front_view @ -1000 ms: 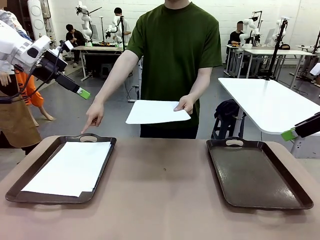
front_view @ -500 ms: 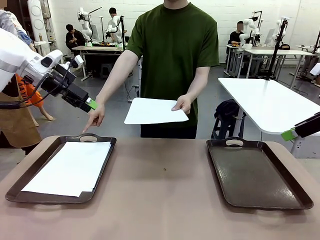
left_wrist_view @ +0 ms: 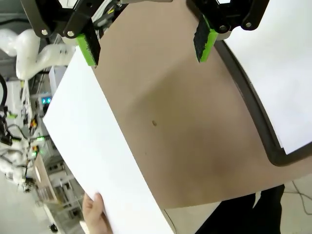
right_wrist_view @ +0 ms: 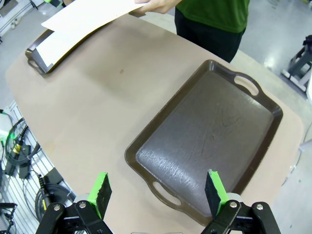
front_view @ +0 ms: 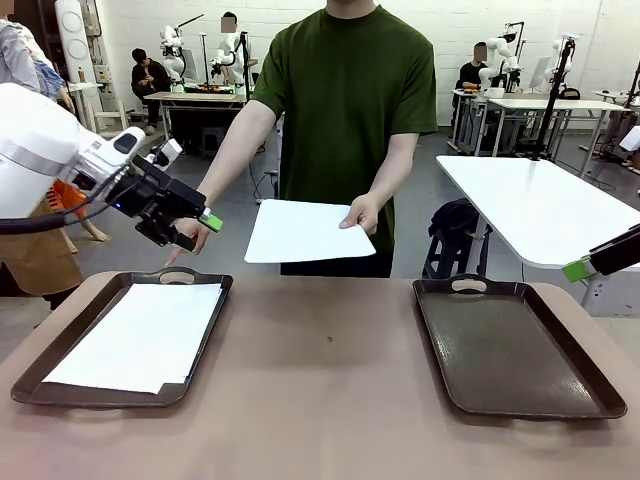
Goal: Sort the A4 documents.
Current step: Receive the A4 Paper.
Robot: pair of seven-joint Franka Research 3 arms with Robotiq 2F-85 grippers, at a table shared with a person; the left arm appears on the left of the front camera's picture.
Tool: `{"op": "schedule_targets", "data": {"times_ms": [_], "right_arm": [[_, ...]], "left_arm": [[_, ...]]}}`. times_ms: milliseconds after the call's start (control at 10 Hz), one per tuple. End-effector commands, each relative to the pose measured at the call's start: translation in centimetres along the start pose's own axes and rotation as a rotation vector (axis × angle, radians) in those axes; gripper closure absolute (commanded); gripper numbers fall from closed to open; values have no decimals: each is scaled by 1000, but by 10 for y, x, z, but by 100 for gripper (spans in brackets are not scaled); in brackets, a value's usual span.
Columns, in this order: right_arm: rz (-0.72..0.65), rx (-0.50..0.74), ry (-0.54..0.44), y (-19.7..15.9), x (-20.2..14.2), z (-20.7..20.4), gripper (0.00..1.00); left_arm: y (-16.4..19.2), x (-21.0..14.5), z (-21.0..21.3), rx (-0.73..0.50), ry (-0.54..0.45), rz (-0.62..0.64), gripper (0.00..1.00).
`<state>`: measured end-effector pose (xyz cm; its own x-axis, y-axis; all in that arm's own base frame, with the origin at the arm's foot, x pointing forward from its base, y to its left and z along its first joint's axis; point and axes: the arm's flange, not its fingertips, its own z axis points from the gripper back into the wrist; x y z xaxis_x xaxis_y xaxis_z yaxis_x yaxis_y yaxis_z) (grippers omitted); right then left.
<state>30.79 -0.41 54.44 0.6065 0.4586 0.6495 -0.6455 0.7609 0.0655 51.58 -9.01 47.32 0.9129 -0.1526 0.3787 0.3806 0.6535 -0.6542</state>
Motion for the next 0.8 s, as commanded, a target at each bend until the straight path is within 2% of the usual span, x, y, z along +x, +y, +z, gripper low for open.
{"op": "schedule_targets", "data": {"times_ms": [0,300,700], "right_arm": [[-1,19,-8,-1,0,-2,0],[-1,19,-8,-1,0,-2,0],[-1,19,-8,-1,0,-2,0]], "left_arm": [[-4,-8,-23,-6,-66,93,0],[2,-10,-43,-24,-152,146,0],[10,-8,-54,-113,-250,265,0]]}}
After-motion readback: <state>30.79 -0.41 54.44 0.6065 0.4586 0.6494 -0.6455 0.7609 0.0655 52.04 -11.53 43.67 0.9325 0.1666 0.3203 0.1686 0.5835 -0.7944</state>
